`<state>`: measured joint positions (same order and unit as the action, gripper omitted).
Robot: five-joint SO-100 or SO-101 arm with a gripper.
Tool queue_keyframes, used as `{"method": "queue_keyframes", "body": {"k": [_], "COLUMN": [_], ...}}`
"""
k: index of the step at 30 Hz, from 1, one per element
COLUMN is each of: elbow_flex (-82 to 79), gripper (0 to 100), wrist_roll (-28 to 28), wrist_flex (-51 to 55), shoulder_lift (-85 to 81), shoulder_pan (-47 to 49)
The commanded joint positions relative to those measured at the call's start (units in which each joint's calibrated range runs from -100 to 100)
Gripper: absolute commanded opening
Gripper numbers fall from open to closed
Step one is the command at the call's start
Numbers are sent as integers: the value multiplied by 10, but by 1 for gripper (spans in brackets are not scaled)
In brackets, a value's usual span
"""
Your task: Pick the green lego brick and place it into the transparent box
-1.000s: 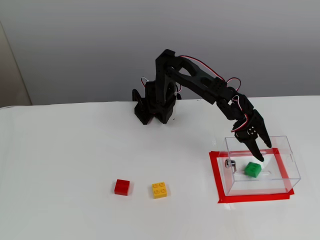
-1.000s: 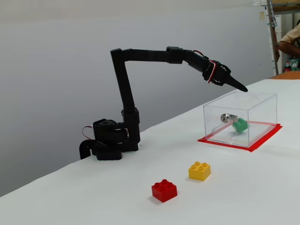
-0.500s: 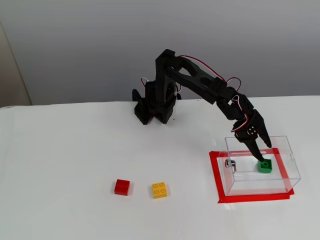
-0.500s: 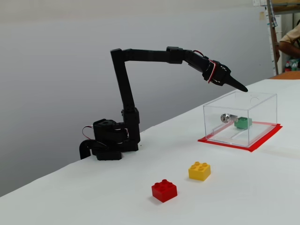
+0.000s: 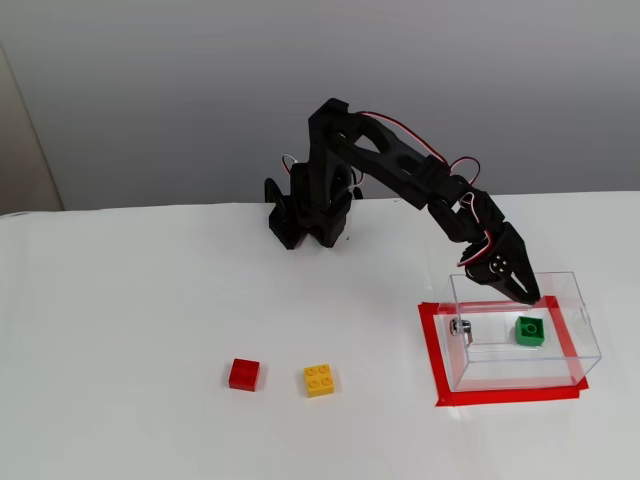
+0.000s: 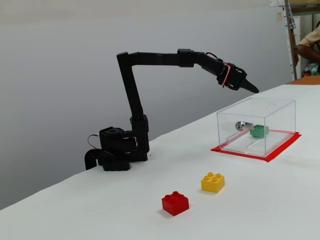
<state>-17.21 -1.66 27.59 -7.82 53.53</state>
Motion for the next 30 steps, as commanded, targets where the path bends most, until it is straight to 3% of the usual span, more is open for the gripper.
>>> {"method": "queue_keyframes", "body": {"k": [1, 12, 30], "elbow_flex": [10, 8, -244], "gripper": [1, 1, 1], "wrist_roll": [2, -1, -3], "wrist_flex": [37, 198, 204], "shoulder_lift": [-50, -139, -436], "shoulder_pan": [-23, -98, -343]}}
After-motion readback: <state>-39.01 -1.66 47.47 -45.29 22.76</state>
